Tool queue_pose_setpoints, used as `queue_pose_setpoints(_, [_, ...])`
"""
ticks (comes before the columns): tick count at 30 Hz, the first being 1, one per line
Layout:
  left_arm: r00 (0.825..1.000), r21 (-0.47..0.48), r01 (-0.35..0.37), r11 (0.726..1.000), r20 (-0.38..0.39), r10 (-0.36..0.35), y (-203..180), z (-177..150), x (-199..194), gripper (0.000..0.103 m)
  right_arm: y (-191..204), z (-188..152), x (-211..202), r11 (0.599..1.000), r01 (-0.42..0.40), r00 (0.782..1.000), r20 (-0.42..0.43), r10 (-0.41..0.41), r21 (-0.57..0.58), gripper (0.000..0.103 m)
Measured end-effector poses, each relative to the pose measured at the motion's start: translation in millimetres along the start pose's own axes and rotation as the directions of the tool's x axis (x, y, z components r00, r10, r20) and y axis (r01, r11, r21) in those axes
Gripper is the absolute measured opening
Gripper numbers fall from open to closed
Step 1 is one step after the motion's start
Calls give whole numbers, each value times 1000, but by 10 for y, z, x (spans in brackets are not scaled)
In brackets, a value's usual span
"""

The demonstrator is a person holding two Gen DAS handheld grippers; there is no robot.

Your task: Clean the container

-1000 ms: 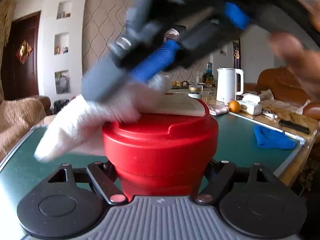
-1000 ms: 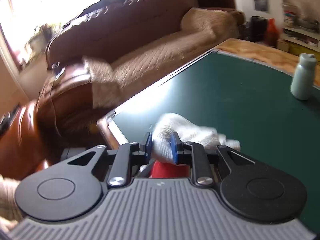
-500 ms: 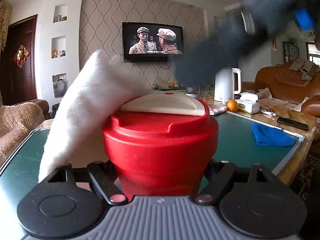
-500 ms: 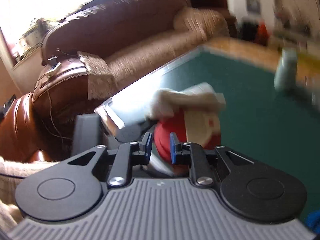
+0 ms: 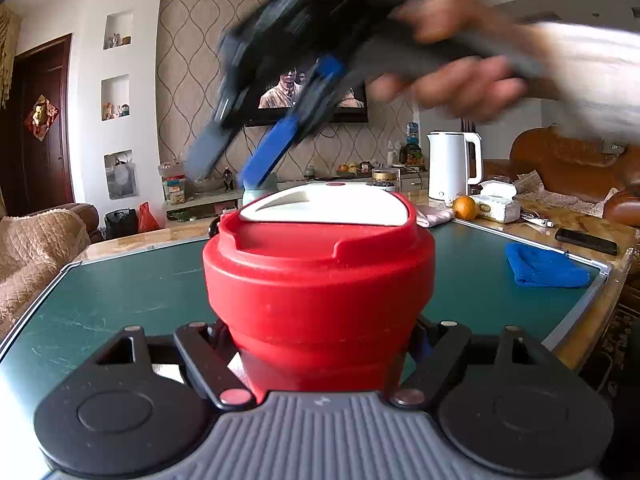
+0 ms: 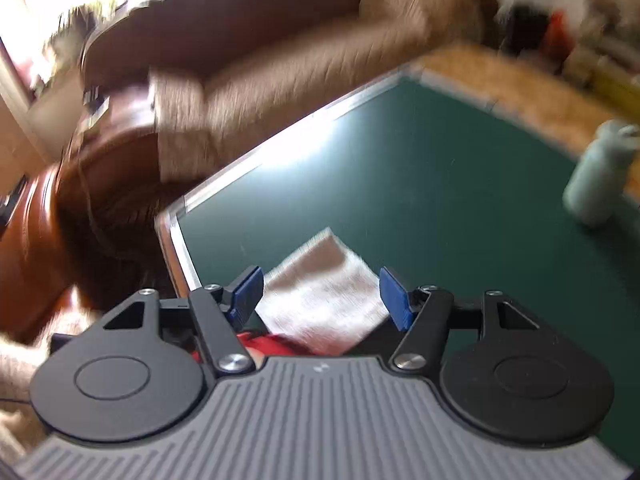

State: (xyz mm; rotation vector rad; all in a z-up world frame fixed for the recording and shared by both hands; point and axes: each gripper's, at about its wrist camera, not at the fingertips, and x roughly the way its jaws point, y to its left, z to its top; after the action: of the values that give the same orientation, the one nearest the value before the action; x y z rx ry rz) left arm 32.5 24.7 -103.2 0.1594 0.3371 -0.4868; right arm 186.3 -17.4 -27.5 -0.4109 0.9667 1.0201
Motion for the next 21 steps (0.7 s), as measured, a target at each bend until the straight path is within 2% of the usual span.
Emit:
queue_pose_setpoints(2, [1000,-2,-7,1000,2,7,-14,-9,-8,82,-175,180,269,999,-37,995,-92,33,-36,72])
queue_pose_setpoints(5, [1000,-25,-11,1000,-2,11,-16,-5,-16,82,-437,450,673,992,-97,970,-231,76,-82,72])
queue_pose_setpoints(7, [1000,-29,-12,999,-6,12,-23,-1,-6,82,-387,532,948,978,-146,953,-286,99,-147,72])
queue_pose_setpoints(9, [1000,-33,-6,999,-9,5,-16,14,5,82,-223,538,1198,956,-170,942,-323,87,-238,72])
queue_pose_setpoints(13, [1000,-36,5,999,-8,-5,9,19,19,82,31,348,1355,893,-163,948,-318,24,-419,72])
queue_pose_setpoints(15, [1000,-38,7,999,-7,-8,14,15,24,82,100,228,1378,871,-144,958,-288,3,-470,74])
queue_pose_setpoints(16, [1000,-38,8,999,-3,-8,17,12,22,82,108,198,1377,871,-138,960,-279,2,-471,74])
queue_pose_setpoints(19, [1000,-43,9,999,-1,-9,24,14,25,82,18,198,1377,908,-150,955,-296,30,-391,73])
queue_pose_setpoints(21, [1000,-44,8,999,-1,-8,24,9,25,82,-6,194,1364,921,-150,954,-298,39,-361,66])
